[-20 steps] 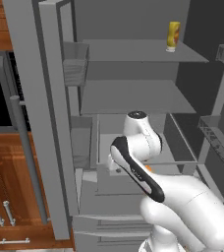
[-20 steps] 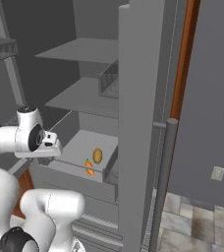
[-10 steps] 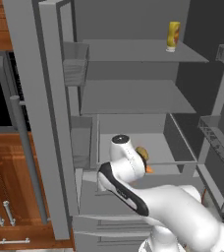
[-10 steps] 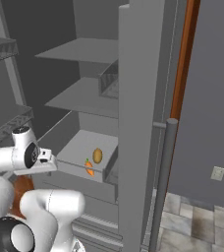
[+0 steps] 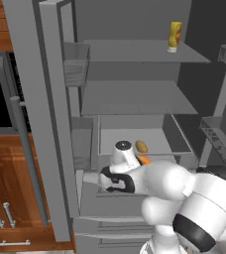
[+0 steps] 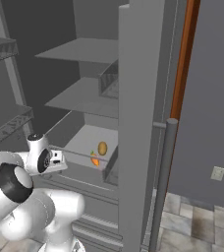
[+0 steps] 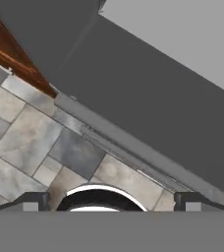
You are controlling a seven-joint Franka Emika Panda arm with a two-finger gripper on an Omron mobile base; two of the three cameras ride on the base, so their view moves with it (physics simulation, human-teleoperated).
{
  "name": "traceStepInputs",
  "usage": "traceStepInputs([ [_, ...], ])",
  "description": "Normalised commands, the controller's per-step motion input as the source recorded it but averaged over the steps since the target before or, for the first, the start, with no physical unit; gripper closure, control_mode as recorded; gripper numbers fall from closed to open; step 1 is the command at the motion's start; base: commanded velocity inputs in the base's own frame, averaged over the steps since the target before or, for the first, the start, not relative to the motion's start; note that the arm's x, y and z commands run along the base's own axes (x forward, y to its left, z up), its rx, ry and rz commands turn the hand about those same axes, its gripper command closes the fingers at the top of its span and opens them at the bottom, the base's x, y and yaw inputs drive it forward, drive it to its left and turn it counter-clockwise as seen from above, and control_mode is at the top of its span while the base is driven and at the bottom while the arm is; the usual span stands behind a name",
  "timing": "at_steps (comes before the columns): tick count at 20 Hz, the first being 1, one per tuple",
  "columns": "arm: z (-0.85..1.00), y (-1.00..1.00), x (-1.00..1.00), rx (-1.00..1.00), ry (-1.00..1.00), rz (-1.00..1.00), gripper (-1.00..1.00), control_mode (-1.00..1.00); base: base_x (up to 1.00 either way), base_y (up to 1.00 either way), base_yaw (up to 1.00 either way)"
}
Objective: Place the carrot and potato inside the fridge drawer. Close the drawer after placing the vegetables.
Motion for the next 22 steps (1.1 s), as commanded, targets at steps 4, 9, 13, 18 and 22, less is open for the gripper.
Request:
traceStepInputs([
  [4,0.02,-0.23,0.89,0.01,-0.06,0.08,-1.0,-1.0,0.0,0.0,0.0],
  [9,0.14,-0.18,0.85,0.0,-0.06,0.06,-1.0,-1.0,0.0,0.0,0.0],
  [13,0.12,-0.01,0.79,0.0,-0.04,0.03,-1.0,-1.0,0.0,0.0,0.0],
  [18,0.0,0.0,0.73,0.0,0.0,0.0,-1.0,-1.0,0.0,0.0,0.0],
  [22,0.0,0.0,0.73,0.0,0.0,0.0,-1.0,-1.0,0.0,0.0,0.0],
])
